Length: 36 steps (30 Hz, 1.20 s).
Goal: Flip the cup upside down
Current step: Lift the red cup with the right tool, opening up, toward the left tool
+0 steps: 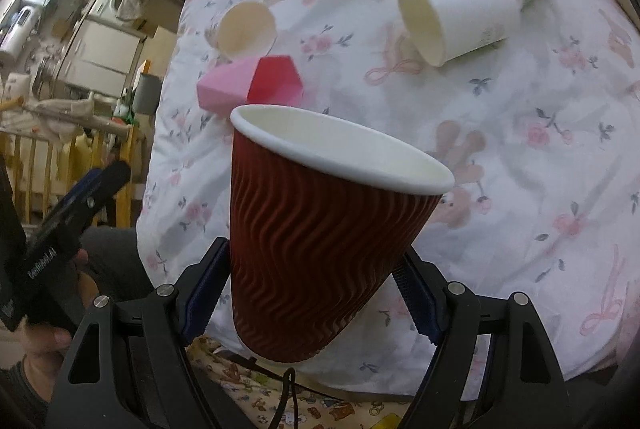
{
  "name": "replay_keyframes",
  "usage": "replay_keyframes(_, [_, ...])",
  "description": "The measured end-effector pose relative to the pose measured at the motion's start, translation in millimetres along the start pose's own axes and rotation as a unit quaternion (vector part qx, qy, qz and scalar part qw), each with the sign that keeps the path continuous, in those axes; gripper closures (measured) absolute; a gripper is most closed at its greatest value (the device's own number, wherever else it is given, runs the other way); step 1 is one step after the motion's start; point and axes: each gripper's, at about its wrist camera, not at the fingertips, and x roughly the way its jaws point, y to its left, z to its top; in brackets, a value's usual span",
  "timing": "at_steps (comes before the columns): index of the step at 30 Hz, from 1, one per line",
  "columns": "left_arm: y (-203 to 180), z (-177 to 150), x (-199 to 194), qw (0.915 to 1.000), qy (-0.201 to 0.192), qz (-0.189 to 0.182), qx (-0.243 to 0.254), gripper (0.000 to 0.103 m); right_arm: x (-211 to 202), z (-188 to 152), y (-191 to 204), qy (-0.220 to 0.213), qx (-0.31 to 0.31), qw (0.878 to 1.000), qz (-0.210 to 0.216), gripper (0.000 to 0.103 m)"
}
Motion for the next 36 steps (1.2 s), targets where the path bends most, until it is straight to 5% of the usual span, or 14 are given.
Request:
replay_keyframes(18, [5.9, 4.0, 16.2, 0.9991, 0.022, -0.017, -0.033, 0.000, 48.3, 1.1, 23.0, 0.062, -0.046, 0.997, -0.007, 0.022])
replay_keyframes(36, [-0.4, 1.4, 5.7, 0.9996, 0.005, -0.017, -0.021, 0.000, 26.0, -2.0, 20.3, 0.033, -0.030, 0.999, -0.018, 0.014])
